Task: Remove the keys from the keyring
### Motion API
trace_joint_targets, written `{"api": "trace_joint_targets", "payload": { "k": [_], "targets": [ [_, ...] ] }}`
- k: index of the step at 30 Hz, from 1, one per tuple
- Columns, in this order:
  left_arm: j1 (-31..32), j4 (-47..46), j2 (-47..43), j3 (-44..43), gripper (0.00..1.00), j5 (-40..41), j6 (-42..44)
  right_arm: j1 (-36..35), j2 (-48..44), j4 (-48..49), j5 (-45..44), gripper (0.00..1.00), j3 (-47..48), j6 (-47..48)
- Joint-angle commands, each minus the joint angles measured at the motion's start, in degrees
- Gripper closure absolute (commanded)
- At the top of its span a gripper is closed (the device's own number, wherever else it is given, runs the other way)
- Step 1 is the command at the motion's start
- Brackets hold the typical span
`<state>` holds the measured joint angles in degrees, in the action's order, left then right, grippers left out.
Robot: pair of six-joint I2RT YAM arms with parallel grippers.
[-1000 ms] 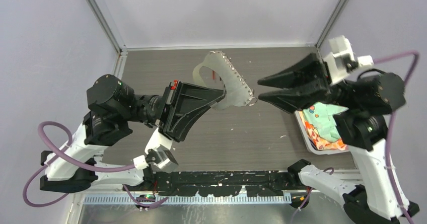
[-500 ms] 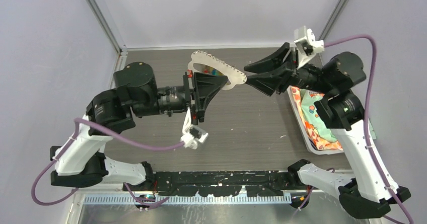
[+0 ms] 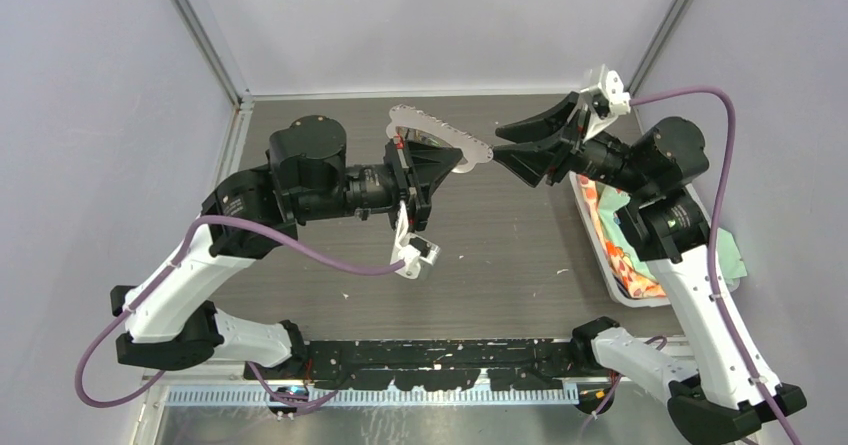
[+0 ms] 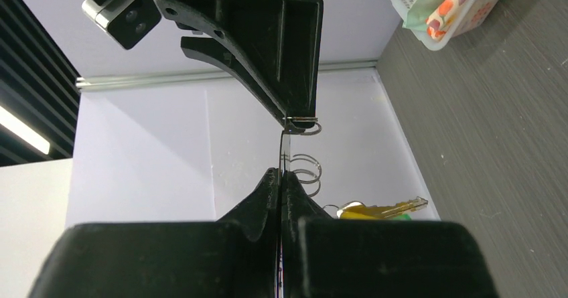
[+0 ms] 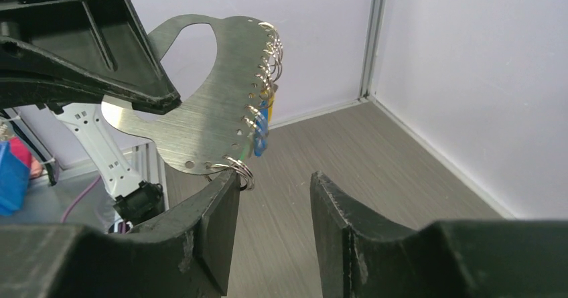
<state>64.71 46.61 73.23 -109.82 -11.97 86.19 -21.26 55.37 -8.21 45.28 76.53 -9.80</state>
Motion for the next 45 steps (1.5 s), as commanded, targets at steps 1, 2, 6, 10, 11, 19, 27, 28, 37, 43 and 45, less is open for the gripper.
{"api": "trace_joint_targets", "payload": {
  "k": [1,2,6,10,11,19,27,28,37,43,45],
  "targets": [
    [0.2,-10.5,-3.2,-1.7,1.00,-7.9,1.6,3.9,0.1,13.5,4.8,0.52,-4.0,-5.5],
    [0.2,-10.9,-3.5,-1.8,1.00,-9.4,1.2,5.1,0.6,17.1,6.6,0.53,-5.0,-8.1],
    [0.2,-11.3,-4.1,-2.5,1.00,-11.7,0.7,9.3,2.9,38.1,12.6,0.53,-9.2,-23.9],
    [0.2,-11.4,-4.2,-2.4,1.00,-11.9,1.2,10.2,3.2,48.0,14.3,0.51,-10.3,-32.0],
    [0.2,-11.5,-4.3,-2.4,1.00,-11.9,1.3,10.3,2.9,49.3,14.6,0.51,-10.1,-32.9],
    [0.2,-15.2,-4.9,1.1,1.00,-10.8,2.9,10.2,-1.4,51.0,16.3,0.45,-8.1,-36.2],
    [0.2,-17.5,-5.3,2.7,1.00,-11.2,3.2,10.3,-5.6,34.9,15.1,0.42,-5.8,-25.0],
    [0.2,-17.7,-5.5,2.6,1.00,-12.3,2.3,10.2,-5.2,33.6,14.7,0.42,-5.6,-23.8],
    [0.2,-18.8,-7.9,1.8,1.00,-21.1,-3.7,10.2,4.6,52.2,16.7,0.48,-4.4,-35.9],
    [0.2,-20.1,-8.9,1.9,1.00,-24.7,-6.5,10.3,12.1,74.4,17.3,0.49,-0.3,-55.7],
    [0.2,-20.3,-8.9,1.9,1.00,-24.7,-6.5,10.3,15.1,84.0,16.9,0.49,2.6,-64.4]
  ]
}}
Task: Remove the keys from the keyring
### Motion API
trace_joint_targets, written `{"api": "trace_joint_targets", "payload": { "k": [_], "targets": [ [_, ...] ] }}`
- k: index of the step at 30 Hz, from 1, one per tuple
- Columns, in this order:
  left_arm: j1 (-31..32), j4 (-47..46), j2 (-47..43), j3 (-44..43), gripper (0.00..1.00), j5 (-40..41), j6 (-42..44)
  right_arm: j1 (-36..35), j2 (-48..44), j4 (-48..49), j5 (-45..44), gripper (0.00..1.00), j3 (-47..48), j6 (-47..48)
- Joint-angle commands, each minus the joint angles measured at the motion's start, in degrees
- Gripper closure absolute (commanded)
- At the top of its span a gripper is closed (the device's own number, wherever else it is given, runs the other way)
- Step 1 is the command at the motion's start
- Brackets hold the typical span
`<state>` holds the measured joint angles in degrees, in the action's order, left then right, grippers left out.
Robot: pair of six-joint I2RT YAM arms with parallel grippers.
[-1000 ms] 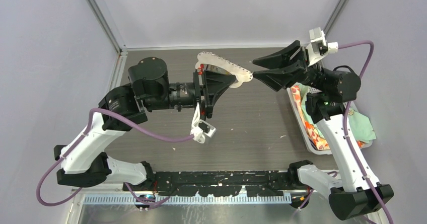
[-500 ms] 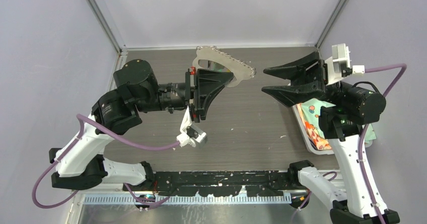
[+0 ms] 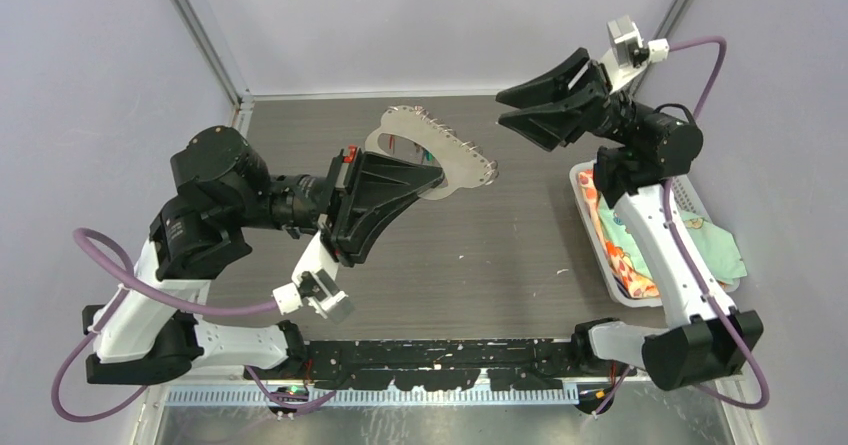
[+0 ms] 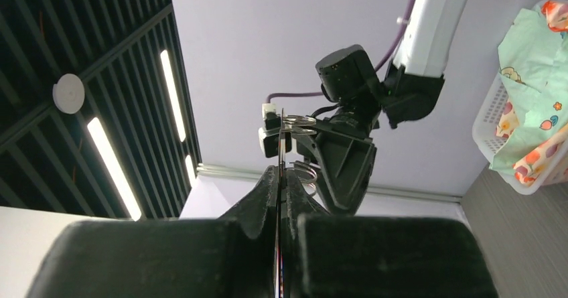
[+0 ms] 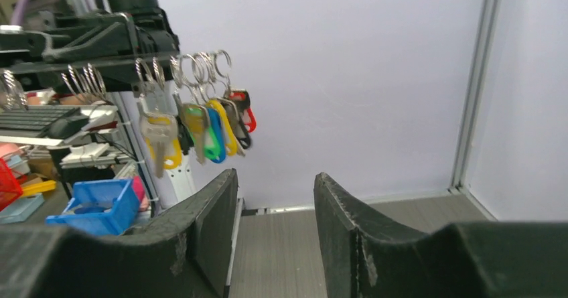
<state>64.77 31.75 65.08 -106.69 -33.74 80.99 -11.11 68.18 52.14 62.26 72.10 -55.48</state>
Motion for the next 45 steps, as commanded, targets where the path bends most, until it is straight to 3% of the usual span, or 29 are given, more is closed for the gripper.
{"api": "trace_joint_targets", "payload": {
  "k": [1,9,23,36,45],
  "targets": [
    [0.1,-5.5,-0.7,-1.1,1.00,-2.9,-1.3,0.1,3.8,27.4,-0.4,0.49,8.4,-22.4],
    [0.2,-6.3,0.2,-1.4,1.00,-3.7,-1.6,-3.7,7.4,28.6,0.4,0.53,12.6,-24.0],
    [0.2,-8.0,2.2,-1.6,1.00,-4.5,-2.5,-11.1,3.6,1.5,2.5,0.62,11.7,0.6],
    [0.2,-8.4,2.5,-1.1,1.00,-3.8,-2.6,-12.4,2.6,-0.5,3.7,0.63,11.3,1.8],
    [0.2,-8.4,1.6,-0.2,1.00,-3.3,-2.5,-12.4,0.0,-9.4,3.7,0.64,11.0,9.1]
  ]
}}
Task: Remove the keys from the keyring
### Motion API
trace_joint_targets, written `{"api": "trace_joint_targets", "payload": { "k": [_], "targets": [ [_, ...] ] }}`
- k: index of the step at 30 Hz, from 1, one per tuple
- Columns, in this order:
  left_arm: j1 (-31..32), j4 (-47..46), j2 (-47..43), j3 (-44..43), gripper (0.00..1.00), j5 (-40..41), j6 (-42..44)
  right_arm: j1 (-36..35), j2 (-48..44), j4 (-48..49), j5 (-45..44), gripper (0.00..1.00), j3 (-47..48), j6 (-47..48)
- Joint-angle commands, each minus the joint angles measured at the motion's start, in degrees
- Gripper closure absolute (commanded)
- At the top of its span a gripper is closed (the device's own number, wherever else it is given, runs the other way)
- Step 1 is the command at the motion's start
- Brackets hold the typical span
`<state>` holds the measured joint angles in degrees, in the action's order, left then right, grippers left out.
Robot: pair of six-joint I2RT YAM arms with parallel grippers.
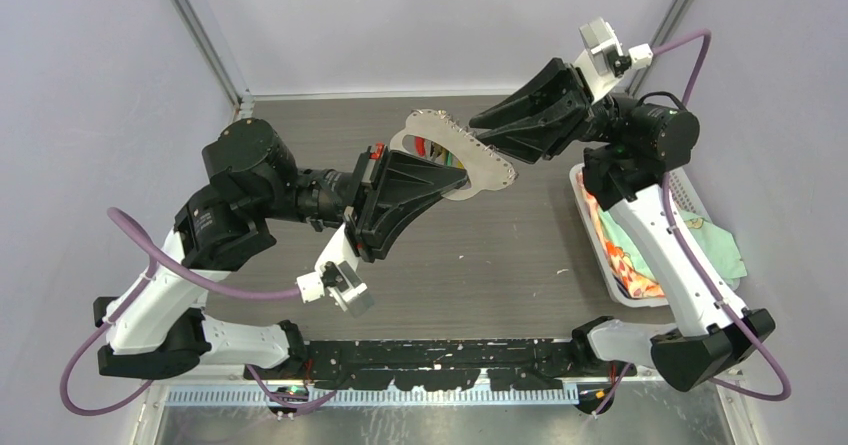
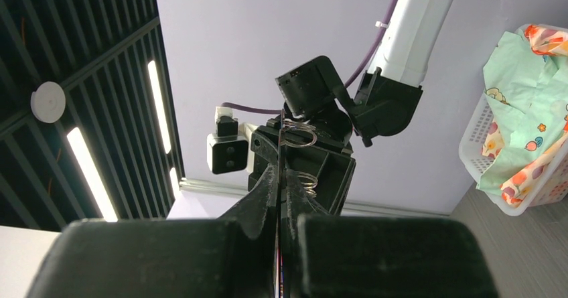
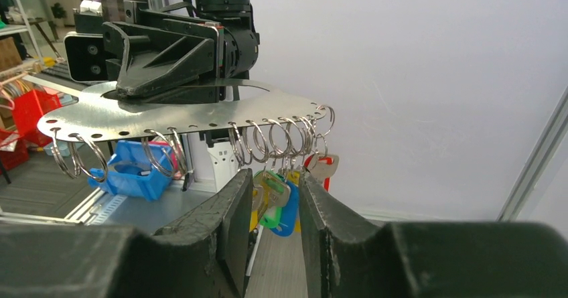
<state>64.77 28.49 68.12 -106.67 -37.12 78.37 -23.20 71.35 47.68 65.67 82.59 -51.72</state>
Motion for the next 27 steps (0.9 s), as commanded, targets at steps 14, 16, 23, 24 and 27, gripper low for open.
{"api": "trace_joint_targets", "payload": {
  "k": [14,16,23,24,27],
  "targets": [
    [0.2,-5.6,-0.9,0.0,1.00,0.0,0.0,-1.5,-4.9,-11.8,0.7,0.64,1.8,10.0],
    [0.2,-5.6,-0.7,0.0,1.00,0.1,0.0,-1.9,-4.5,-11.7,0.7,0.64,2.1,9.9],
    [0.2,-5.6,-0.7,0.2,1.00,0.2,-0.1,-2.1,-4.5,-11.9,0.7,0.66,2.3,10.1],
    [0.1,-5.6,-0.7,0.2,1.00,0.2,-0.1,-2.1,-4.8,-13.0,0.7,0.66,2.4,11.0],
    [0.2,-5.5,-0.9,0.3,1.00,0.2,0.0,-2.0,-5.8,-18.9,0.4,0.66,2.8,15.9]
  ]
}}
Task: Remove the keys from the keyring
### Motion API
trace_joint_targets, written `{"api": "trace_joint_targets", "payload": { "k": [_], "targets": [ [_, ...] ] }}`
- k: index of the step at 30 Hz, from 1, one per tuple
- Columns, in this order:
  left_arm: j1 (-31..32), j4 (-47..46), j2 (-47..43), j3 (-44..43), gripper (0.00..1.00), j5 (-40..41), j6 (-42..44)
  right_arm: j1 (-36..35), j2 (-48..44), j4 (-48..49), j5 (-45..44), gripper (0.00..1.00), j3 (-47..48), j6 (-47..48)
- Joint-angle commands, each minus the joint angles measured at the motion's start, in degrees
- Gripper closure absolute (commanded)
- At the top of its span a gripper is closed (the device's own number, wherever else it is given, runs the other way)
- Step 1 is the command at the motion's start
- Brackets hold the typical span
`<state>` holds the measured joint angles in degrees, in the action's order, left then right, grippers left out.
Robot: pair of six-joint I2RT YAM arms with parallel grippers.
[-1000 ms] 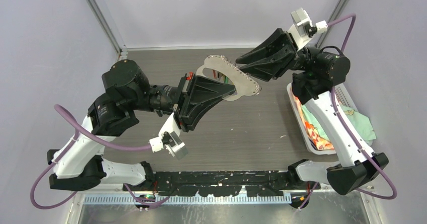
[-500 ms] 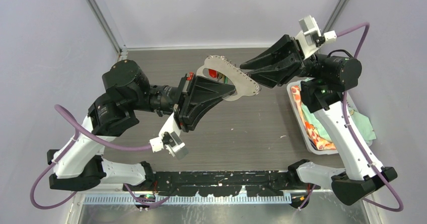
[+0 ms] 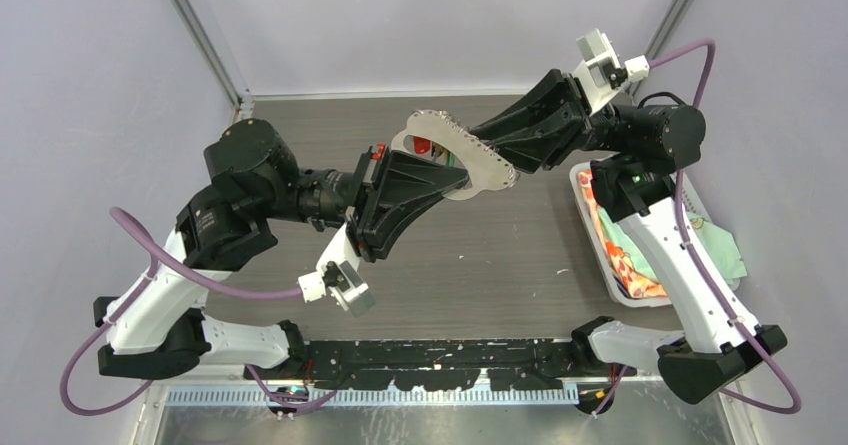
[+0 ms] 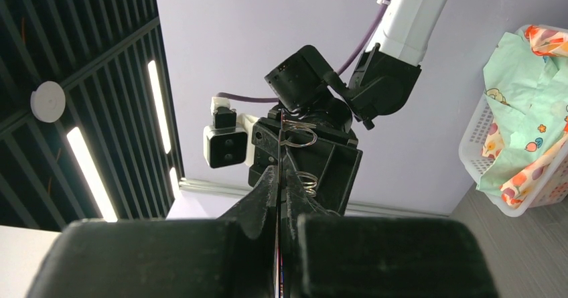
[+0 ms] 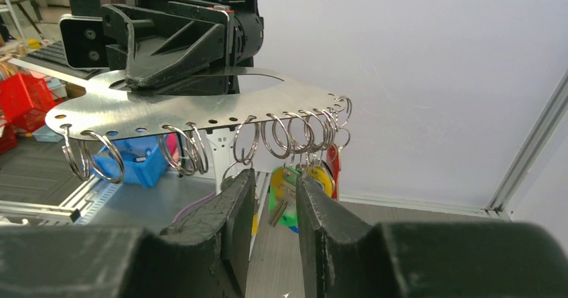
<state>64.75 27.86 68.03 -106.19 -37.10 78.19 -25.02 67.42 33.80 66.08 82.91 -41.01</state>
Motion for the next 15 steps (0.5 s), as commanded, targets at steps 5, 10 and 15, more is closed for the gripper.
{"api": "trace_joint_targets", "payload": {
  "k": [5,10,15],
  "targets": [
    [0.2,-4.9,-1.1,-0.1,1.00,0.1,0.1,-0.2,-3.5,-16.3,-1.3,0.66,4.0,14.2],
    [0.2,-4.8,-1.2,0.0,1.00,-0.1,0.1,-0.2,-4.0,-19.0,-1.9,0.67,4.6,16.6],
    [0.1,-4.6,-1.5,0.0,1.00,-0.1,0.1,-0.1,-4.9,-23.9,-2.4,0.68,5.8,20.3]
  ]
}}
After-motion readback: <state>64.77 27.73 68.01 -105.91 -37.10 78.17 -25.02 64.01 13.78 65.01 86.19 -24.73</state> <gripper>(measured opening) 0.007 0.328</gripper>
